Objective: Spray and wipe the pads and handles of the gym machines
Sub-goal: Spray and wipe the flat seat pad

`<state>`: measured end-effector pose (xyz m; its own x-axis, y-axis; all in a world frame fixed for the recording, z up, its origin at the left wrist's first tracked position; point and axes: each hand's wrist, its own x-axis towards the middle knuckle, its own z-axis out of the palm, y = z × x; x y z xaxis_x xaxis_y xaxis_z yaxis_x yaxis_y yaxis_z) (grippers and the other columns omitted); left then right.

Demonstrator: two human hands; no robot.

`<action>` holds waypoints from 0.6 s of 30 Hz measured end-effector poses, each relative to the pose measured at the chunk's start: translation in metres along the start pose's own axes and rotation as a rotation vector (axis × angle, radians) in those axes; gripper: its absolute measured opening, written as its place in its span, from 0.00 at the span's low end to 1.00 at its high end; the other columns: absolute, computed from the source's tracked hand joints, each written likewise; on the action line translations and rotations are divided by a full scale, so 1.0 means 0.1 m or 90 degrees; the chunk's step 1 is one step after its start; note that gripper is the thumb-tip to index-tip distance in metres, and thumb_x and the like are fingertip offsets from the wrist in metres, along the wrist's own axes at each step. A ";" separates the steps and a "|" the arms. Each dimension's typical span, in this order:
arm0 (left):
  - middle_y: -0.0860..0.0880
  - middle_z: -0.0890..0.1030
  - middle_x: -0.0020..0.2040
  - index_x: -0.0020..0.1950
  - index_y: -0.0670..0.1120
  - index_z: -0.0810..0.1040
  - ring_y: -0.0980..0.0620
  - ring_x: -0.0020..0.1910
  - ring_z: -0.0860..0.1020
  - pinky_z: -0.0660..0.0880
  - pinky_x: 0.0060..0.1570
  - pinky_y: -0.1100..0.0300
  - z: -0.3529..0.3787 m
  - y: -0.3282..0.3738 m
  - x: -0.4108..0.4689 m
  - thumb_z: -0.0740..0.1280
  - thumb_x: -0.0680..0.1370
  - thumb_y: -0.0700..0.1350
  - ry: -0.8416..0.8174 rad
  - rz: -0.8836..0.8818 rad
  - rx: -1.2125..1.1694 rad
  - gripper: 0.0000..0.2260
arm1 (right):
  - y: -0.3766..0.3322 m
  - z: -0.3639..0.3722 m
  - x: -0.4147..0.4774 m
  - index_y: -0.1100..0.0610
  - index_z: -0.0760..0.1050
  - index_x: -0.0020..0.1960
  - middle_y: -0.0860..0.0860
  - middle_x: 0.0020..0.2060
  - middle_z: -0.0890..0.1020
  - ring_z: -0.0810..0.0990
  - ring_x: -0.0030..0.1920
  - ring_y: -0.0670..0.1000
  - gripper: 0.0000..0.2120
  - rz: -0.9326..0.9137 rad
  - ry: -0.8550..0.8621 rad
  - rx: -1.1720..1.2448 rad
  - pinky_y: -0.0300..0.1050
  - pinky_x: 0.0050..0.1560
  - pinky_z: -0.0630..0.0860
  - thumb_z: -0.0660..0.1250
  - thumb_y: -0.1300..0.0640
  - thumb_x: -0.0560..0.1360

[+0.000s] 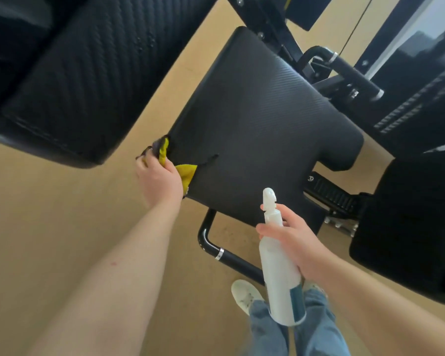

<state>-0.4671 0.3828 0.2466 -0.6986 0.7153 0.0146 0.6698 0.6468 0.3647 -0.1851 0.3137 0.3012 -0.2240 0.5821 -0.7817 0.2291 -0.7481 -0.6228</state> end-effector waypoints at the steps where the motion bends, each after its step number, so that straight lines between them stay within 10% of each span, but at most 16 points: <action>1: 0.39 0.71 0.71 0.75 0.42 0.69 0.37 0.66 0.73 0.72 0.61 0.44 0.02 -0.10 -0.10 0.59 0.84 0.47 -0.005 0.024 0.030 0.20 | 0.01 -0.02 -0.03 0.36 0.79 0.56 0.58 0.49 0.85 0.85 0.43 0.53 0.17 0.004 -0.001 0.006 0.58 0.53 0.85 0.75 0.55 0.75; 9: 0.28 0.47 0.80 0.81 0.36 0.53 0.24 0.78 0.52 0.65 0.72 0.36 0.26 -0.29 -0.85 0.57 0.84 0.47 -0.090 0.126 0.090 0.29 | 0.04 -0.09 -0.14 0.32 0.77 0.55 0.54 0.47 0.84 0.86 0.44 0.55 0.18 0.006 0.004 0.000 0.56 0.52 0.85 0.75 0.54 0.75; 18: 0.36 0.60 0.80 0.80 0.37 0.61 0.34 0.80 0.55 0.53 0.78 0.39 0.24 0.14 -0.16 0.51 0.86 0.52 -0.070 0.387 0.290 0.26 | 0.06 -0.15 0.00 0.32 0.74 0.53 0.46 0.43 0.83 0.85 0.43 0.51 0.17 -0.026 0.029 -0.002 0.49 0.47 0.85 0.76 0.53 0.76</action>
<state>-0.4399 0.3867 0.2288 -0.1612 0.9868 -0.0119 0.9823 0.1593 -0.0984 -0.1692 0.3141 0.2972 -0.1899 0.6261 -0.7562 0.2243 -0.7222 -0.6543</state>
